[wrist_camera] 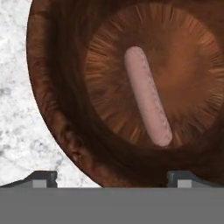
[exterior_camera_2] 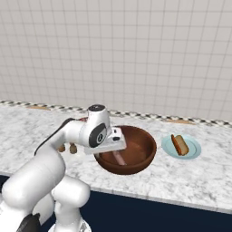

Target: Place one bun and one sausage from the bowl on each plate.

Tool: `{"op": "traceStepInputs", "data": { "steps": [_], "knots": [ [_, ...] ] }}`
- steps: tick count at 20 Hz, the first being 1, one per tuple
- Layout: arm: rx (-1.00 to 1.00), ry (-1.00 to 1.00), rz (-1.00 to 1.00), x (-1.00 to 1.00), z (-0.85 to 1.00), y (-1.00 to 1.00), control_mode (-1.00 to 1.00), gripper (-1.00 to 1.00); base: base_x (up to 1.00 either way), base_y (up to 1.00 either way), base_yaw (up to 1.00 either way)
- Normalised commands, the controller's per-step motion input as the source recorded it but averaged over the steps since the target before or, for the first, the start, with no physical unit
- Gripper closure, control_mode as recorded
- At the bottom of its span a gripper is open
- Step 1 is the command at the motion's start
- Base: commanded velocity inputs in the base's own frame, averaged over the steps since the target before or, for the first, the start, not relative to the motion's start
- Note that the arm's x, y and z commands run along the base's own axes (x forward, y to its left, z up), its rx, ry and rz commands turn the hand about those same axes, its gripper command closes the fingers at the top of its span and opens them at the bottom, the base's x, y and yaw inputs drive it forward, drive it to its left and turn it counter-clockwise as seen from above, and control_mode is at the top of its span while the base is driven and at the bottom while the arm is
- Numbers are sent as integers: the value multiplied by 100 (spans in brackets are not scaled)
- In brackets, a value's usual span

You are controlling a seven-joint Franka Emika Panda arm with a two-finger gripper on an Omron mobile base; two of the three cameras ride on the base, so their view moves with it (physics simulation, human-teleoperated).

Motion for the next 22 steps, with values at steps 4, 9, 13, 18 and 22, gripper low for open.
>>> {"op": "traceStepInputs", "data": {
  "steps": [4, 9, 13, 18, 22],
  "knots": [
    [16, 20, 0, 56, -7, -26, -100, -100, 0, 0, 0],
    [17, 12, 0, 58, 0, -36, -100, -100, 0, 0, 0],
    [0, -10, 0, 11, -45, 0, -100, -100, 0, 0, 0],
    [0, -18, 0, 12, -62, 0, -100, -100, 0, 0, 0],
    [0, -6, 0, 16, -43, 0, -100, -100, 0, 0, 0]
  ]
}}
